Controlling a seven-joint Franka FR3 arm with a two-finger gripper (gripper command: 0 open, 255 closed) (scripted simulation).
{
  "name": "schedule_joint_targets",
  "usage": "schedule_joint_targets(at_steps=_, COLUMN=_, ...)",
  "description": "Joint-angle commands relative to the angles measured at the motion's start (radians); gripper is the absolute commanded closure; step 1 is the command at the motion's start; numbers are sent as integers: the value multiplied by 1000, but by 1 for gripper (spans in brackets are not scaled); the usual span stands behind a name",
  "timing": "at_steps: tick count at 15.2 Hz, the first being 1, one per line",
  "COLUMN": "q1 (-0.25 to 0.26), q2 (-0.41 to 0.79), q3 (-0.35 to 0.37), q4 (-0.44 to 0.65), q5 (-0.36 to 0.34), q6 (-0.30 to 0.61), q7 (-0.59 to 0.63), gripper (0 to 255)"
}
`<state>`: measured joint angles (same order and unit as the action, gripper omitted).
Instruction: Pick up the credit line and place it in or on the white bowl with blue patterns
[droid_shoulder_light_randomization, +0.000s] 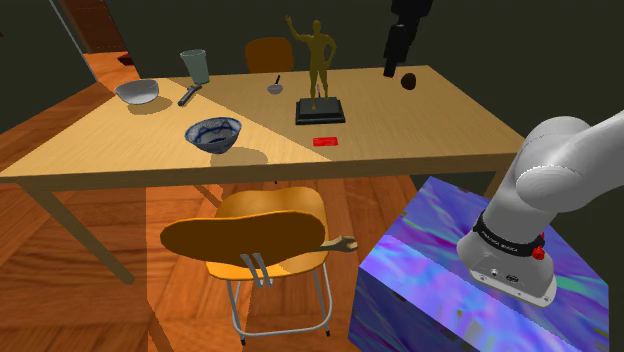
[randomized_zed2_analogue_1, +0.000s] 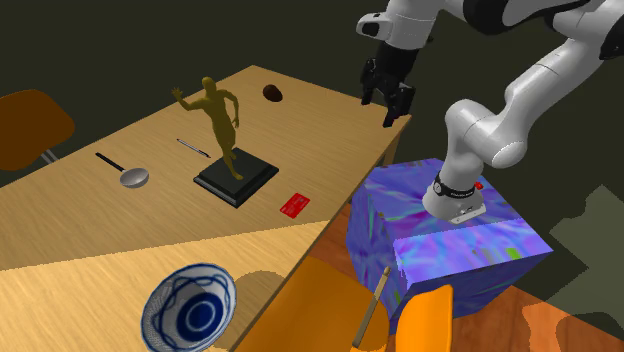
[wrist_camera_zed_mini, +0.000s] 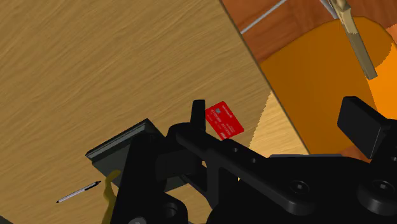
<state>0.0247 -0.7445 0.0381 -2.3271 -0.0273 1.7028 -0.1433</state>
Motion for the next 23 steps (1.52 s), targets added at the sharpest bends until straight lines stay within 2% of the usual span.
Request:
schedule_joint_targets(at_steps=1, q1=0, q2=0, q3=0, q4=0, q5=0, q6=0, q7=0, gripper=0)
schedule_joint_targets(at_steps=6, q1=33, q2=23, q3=-92, q4=-152, q5=17, q6=259, q7=-152, gripper=0)
schedule_joint_targets(at_steps=10, q1=73, q2=93, q3=-173, q4=-232, q5=49, q6=470, q7=-291, gripper=0)
schedule_joint_targets(at_steps=15, q1=167, q2=241, q3=-298, q4=-272, q5=144, q6=721, q7=-507, gripper=0)
schedule_joint_targets(at_steps=17, q1=227, q2=313, q3=-360, q4=-268, q5=213, q6=810, q7=-618, gripper=0)
schedule_joint_targets(at_steps=19, q1=306, q2=391, q3=-433, q4=-252, q5=312, q6=887, q7=-751, gripper=0)
schedule_joint_targets(at_steps=21, q1=402, q2=474, q3=-516, q4=-222, q5=449, q6=944, q7=-913, gripper=0)
schedule_joint_targets(at_steps=23, q1=505, q2=565, q3=-602, q4=-174, q5=631, q6=972, q7=-1108, gripper=0)
